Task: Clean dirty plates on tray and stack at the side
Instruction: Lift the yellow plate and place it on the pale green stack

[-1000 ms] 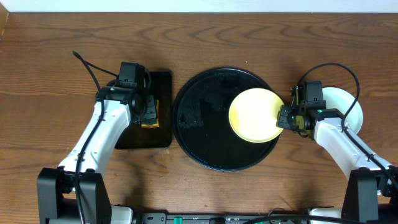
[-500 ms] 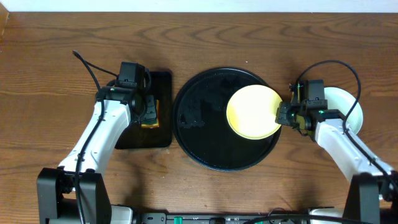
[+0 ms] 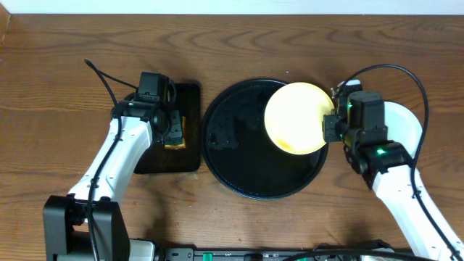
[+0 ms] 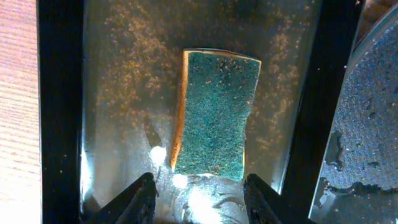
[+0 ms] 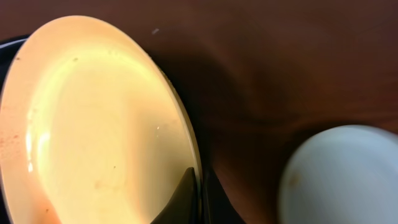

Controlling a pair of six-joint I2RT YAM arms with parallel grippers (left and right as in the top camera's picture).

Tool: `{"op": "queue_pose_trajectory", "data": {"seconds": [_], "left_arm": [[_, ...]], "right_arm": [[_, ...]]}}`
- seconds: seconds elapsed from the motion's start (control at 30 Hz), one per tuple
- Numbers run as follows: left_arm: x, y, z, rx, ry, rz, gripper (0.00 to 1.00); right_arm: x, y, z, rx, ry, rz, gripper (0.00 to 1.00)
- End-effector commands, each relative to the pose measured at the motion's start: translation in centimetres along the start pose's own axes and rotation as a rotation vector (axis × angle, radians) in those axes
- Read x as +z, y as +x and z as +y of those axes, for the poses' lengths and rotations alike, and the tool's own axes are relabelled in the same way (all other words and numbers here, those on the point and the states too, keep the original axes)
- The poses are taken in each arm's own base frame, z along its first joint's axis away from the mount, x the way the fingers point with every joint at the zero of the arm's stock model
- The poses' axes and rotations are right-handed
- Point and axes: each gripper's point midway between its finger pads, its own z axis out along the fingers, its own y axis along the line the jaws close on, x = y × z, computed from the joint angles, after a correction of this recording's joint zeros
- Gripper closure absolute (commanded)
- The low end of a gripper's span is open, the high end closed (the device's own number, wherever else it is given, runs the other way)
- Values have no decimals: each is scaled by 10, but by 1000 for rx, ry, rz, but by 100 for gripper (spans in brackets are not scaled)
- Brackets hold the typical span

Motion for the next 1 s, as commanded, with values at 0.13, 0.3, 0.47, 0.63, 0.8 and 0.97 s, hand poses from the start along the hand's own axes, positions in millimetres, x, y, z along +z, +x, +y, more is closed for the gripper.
{"op": "queue_pose_trajectory", "data": {"seconds": [0.13,0.3,0.47,0.63,0.8,0.97], "left_arm": [[-1,-3,-1,2,0,-6,53],[-1,-3,-1,2,0,-6,52],[-1,-3,-1,2,0,-6,52],[-1,-2,-1,2,0,-6,52],[-1,-2,-1,2,0,-6,52],[-1,-2,-1,2,0,-6,52]], "right_arm": [[-26,-32,-3,-224,298,-135,99],[-44,-45,26,-375,368,-210,99],[-63,-54,52,-499,422,-280,99],[-72,-62,57,-516,455,-317,99],[-74,-62,49,-446,483,-324,99],[-64,-52,23,-205,491,-303,99]]}}
